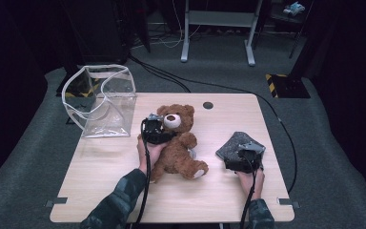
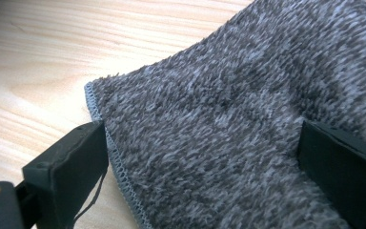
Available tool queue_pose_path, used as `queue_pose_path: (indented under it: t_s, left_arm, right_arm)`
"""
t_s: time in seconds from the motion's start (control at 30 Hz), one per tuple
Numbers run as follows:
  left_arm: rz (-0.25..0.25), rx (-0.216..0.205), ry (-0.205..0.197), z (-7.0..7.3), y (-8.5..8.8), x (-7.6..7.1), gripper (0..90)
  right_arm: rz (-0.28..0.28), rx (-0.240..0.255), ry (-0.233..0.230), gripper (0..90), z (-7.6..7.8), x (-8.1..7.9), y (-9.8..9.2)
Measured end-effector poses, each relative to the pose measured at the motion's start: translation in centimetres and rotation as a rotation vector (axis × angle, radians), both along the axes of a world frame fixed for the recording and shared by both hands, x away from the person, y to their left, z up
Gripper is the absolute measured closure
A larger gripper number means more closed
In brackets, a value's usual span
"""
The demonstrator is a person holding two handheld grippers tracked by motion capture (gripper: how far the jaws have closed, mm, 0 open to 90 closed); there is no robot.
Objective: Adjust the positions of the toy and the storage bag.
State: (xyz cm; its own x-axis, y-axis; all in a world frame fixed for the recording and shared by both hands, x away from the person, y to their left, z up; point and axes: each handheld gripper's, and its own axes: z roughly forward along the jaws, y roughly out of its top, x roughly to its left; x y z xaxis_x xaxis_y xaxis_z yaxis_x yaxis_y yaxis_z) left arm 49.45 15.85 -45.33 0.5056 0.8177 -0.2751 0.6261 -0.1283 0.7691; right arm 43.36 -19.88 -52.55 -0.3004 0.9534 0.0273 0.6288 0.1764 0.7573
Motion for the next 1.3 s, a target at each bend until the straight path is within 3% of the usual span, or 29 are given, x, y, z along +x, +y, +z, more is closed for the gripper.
queue_pose_path:
  t_s: [0.23,0.47,0.73,1.1,1.3]
  left_arm:
    - [-0.015,0.009,-0.041,0.9,1.3,-1.1,62.0]
    - [-0.025,0.023,-0.056,1.5,2.8,-2.1,62.3]
    - [-0.047,0.067,-0.068,2.0,5.3,-3.6,62.3]
    - [-0.054,0.085,-0.016,1.8,8.7,-5.1,62.1]
    - [-0.051,0.088,0.063,1.2,9.8,-5.3,61.3]
  right_arm:
    - [0.001,-0.002,-0.001,3.2,0.0,0.0,0.0]
    - [0.001,-0.006,-0.002,3.1,0.0,0.0,0.1]
    - [0.000,-0.013,-0.003,3.1,0.0,0.0,0.1]
    - [-0.004,-0.015,-0.003,3.0,-0.1,0.0,0.3]
    - [-0.008,-0.022,-0.002,3.0,-0.1,0.0,0.3]
